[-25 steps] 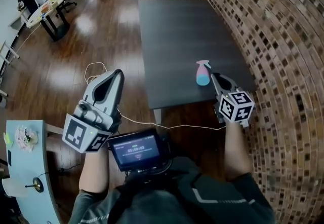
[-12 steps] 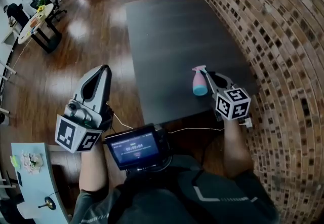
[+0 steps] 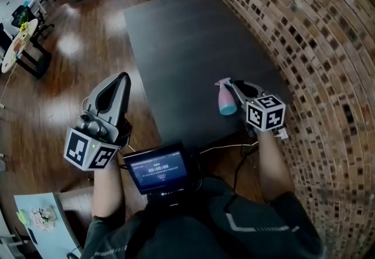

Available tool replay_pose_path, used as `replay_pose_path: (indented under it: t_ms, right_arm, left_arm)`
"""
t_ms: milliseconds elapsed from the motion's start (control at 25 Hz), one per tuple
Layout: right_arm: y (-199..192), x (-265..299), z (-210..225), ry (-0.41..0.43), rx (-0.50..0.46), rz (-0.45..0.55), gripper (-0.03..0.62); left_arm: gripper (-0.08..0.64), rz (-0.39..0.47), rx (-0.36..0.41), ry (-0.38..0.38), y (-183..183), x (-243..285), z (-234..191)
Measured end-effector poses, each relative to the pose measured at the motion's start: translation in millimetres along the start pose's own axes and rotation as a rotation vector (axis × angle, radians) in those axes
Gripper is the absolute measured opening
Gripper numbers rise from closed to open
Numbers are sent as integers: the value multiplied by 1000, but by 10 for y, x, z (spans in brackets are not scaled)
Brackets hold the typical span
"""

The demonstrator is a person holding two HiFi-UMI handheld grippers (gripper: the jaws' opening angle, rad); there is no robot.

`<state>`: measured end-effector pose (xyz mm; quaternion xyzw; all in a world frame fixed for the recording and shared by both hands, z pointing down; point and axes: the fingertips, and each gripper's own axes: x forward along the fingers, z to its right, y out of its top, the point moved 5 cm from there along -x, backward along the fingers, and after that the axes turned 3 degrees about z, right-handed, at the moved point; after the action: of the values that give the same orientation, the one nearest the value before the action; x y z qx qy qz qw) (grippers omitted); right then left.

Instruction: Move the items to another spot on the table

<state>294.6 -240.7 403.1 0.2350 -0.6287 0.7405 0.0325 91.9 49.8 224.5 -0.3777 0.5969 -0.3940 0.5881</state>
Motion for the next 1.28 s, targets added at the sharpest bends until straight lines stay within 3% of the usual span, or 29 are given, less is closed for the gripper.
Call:
replay_pose_path:
  t_ms: [80,200,480,640,720,920,1040,1080,1280]
  right_arm:
    - [23,112,11,-11,-2,-26,51]
    - [-36,285,84,-12,7,-100,209]
    - [-499,769,472,-34,87,-304,341]
    - [-858,1025,647,-58,141,-439,353]
    - [-1050,1134,730,-80,154,-504,417]
    - [-1501,1362,896,-119,179,-644,417]
    - [-1717,1465,938,-121,188,-707,425]
    - [-1777,1491,953,-120,189,-726,479]
    - [-2000,1561,991,-106,230,-785,479]
  left_arm:
    - [-8,8,-2,-9,-16,73,-173]
    - [-8,7,-19,-26,-94,168,-330]
    - [-8,-59,-43,-86,-462,461,-462]
    - [-8,-115,-76,-89,-771,563,-587]
    - [-8,-126,-87,-93,-869,589,-628]
    - [-8,-161,-92,-91,-1037,662,-712]
    - [-8,-179,-96,-81,-1107,650,-760]
    - [-8,-185,-96,-78,-1128,641,-771]
    - [-8,-209,-96,-54,-1205,573,-811]
